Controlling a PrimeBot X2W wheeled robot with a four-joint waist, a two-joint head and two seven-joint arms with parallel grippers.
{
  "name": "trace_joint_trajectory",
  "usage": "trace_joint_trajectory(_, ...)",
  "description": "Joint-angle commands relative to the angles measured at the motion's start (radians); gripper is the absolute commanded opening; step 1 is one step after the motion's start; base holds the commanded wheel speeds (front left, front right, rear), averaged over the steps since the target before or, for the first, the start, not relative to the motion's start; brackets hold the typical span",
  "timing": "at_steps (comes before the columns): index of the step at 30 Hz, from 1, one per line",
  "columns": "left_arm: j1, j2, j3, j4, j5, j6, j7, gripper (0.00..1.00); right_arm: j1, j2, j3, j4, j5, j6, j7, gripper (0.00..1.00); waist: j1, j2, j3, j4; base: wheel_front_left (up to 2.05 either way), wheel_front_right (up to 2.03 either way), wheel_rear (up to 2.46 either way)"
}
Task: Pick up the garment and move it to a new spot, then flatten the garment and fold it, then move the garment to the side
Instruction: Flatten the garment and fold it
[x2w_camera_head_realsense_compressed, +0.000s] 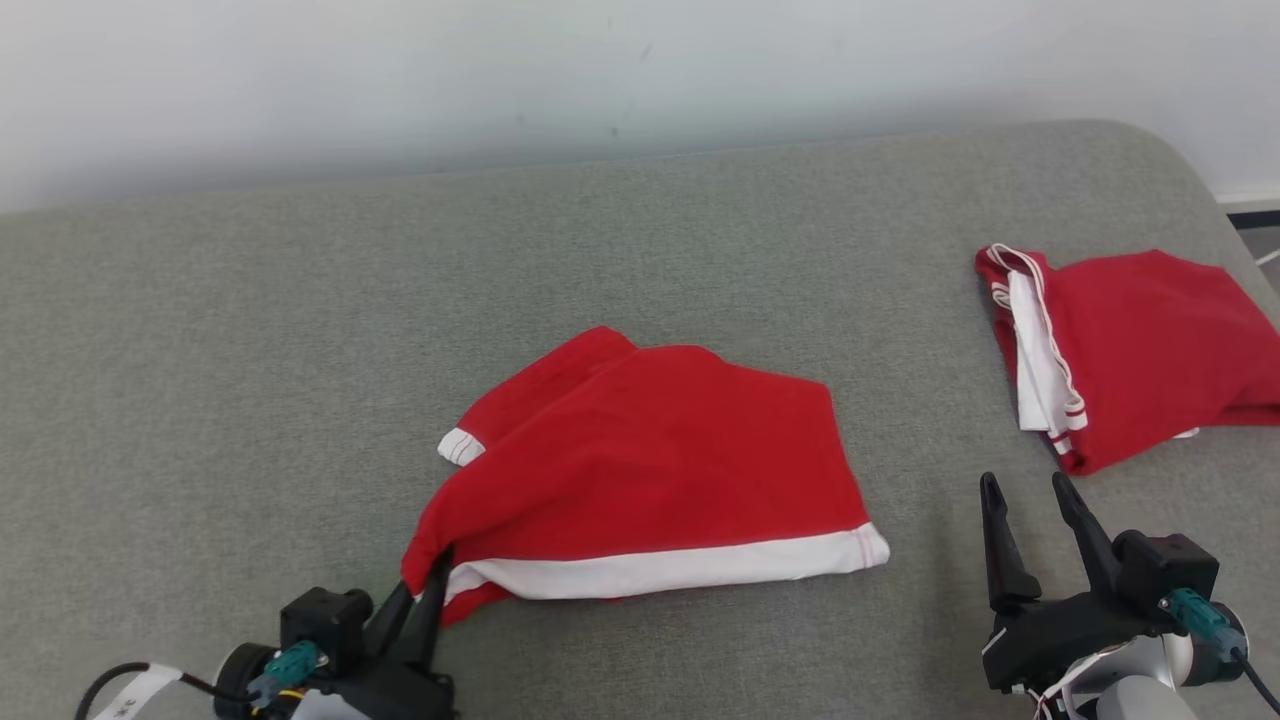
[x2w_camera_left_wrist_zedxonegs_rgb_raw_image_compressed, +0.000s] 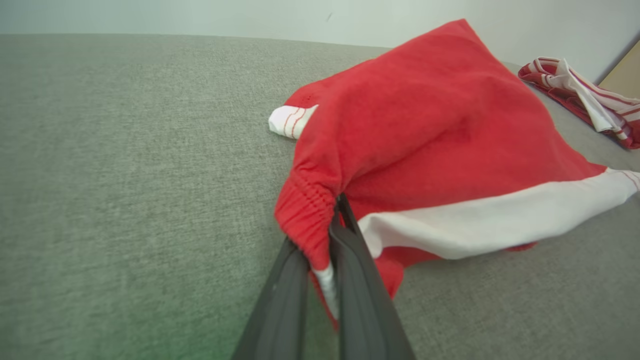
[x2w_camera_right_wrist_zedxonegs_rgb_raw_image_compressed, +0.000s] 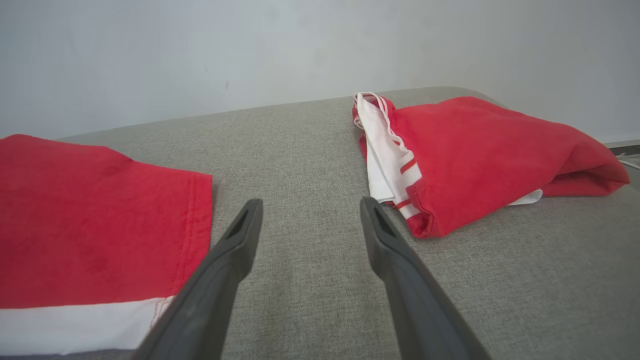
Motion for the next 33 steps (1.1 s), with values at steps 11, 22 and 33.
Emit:
trace_joint_trajectory(11,0.058,0.023,0.089,-0.009,0.069,-0.001,-0.001,1.00,0.017,0.011,0.013,0.001,-0.003,0.000,0.001,1.00,0.0000,-0.0001,-0.040,0.044,0.00,0.00,0.00)
trace_joint_trajectory(22,0.222,-0.010,0.184,-0.172,0.124,0.068,-0.001,1.00,0.073,0.025,0.011,-0.029,-0.020,0.000,0.001,1.00,0.0000,-0.0001,-0.120,0.058,0.00,0.00,0.00)
trace_joint_trajectory(33,0.321,-0.022,0.232,-0.280,0.156,0.098,-0.001,1.00,0.126,0.050,0.019,-0.054,-0.049,0.000,0.001,1.00,0.0000,-0.0001,-0.154,0.081,0.00,0.00,0.00)
